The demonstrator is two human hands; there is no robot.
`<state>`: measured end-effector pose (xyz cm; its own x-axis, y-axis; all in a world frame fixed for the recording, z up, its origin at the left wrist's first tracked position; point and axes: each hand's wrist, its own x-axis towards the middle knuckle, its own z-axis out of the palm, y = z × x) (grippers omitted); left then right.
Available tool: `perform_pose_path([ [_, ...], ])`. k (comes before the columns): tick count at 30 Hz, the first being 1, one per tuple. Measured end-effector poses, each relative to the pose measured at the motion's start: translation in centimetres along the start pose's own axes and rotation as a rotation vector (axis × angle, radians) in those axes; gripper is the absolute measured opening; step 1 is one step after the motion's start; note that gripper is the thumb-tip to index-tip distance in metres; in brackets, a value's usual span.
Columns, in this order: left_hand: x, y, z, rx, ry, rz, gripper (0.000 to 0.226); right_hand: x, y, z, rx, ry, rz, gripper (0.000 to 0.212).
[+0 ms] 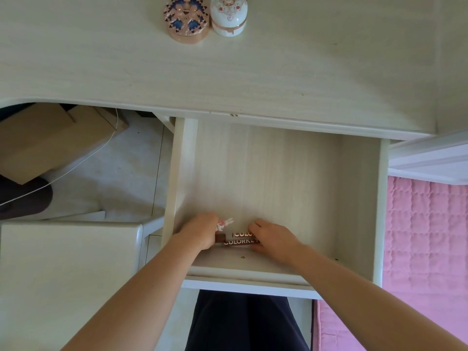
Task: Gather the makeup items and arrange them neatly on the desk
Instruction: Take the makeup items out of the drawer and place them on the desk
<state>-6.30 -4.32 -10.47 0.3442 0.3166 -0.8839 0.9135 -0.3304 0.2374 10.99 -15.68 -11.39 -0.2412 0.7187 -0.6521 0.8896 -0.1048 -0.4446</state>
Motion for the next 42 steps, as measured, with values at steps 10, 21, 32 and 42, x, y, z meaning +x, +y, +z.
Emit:
perform_pose_path([
  [10, 0.2, -0.2, 0.6, 0.232, 0.088, -0.004, 0.032, 1.0, -0.5, 0.1, -0.165, -0.020, -0.016, 0.022],
  [21, -0.6, -0.3, 0.3, 0.138, 0.093, 0.028, 0.024, 0.7, 0.1, 0.6, -0.216, 0.086, 0.097, 0.037],
  [32, -2.2, 0.7, -1.1, -0.600, 0.139, 0.012, 0.009, -1.6, 0.2, -1.5, -0.011, 0.143, 0.258, 0.023],
  [42, -6.9, 4.8, -2.5, -1.132, 0.207, -0.042, 0.015, -6.2, -1.1, -5.9, 0.226, 0.363, 0.285, 0.024],
])
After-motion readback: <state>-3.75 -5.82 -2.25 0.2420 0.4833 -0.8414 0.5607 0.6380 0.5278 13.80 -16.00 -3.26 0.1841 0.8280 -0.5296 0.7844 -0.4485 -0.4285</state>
